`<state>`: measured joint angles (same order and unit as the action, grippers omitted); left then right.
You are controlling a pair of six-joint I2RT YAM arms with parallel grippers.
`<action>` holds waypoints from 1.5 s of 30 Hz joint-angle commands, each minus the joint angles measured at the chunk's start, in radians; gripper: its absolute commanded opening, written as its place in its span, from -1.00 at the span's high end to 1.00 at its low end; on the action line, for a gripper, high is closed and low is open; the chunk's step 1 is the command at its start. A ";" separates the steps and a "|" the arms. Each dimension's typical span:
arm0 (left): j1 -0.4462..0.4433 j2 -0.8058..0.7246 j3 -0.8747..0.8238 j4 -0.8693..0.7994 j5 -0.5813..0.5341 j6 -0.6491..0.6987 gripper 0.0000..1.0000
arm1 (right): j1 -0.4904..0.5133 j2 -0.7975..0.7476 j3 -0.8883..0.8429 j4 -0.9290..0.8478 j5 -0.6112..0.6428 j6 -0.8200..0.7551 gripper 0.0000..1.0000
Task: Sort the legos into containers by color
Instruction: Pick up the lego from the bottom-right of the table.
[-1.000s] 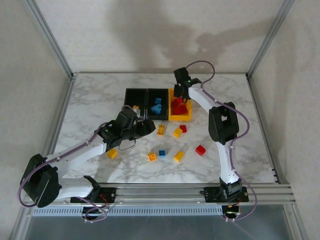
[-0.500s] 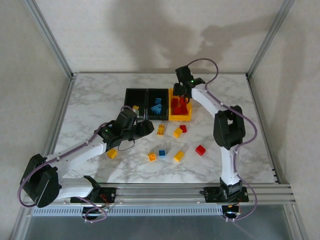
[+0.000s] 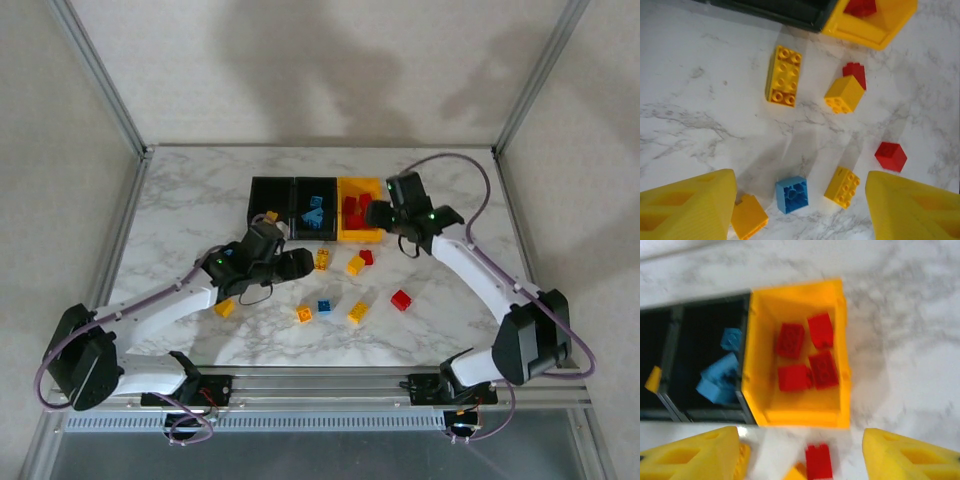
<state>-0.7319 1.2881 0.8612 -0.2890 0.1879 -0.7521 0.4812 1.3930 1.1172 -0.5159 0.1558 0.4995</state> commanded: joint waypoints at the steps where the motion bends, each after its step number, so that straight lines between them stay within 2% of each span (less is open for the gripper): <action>1: -0.063 0.050 0.042 0.004 0.022 0.068 -0.38 | -0.001 -0.067 -0.112 -0.102 0.015 0.141 -0.41; 4: -0.108 0.085 0.056 0.008 0.024 0.093 -0.37 | -0.001 -0.111 -0.205 -0.143 -0.018 0.232 -0.42; 6: -0.130 0.099 0.065 0.010 0.017 0.100 -0.37 | 0.002 -0.152 -0.268 -0.144 -0.044 0.273 -0.51; 7: -0.136 0.105 0.067 0.010 0.013 0.102 -0.37 | 0.002 -0.174 -0.292 -0.152 -0.044 0.289 -0.60; 11: -0.141 0.112 0.058 0.015 -0.001 0.094 -0.36 | 0.002 -0.242 -0.375 -0.138 -0.051 0.337 -0.64; 21: -0.141 0.133 0.055 -0.015 -0.033 0.079 -0.35 | 0.007 -0.194 -0.501 -0.048 -0.075 0.410 -0.63; 26: -0.141 0.131 0.041 0.003 -0.030 0.072 -0.35 | 0.007 -0.157 -0.525 -0.003 -0.081 0.406 -0.49; 33: -0.143 0.159 0.042 0.021 -0.022 0.057 -0.33 | 0.012 -0.129 -0.488 -0.012 -0.067 0.368 0.09; 39: -0.135 0.158 0.041 0.049 -0.052 0.023 -0.33 | 0.044 -0.124 -0.359 -0.097 0.011 0.318 0.15; 45: -0.100 0.128 0.026 0.105 -0.071 -0.038 -0.34 | 0.052 -0.057 -0.210 -0.090 0.027 0.254 0.15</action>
<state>-0.8562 1.4414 0.8955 -0.2279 0.1539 -0.7494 0.5243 1.3033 0.8463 -0.5915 0.1421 0.7979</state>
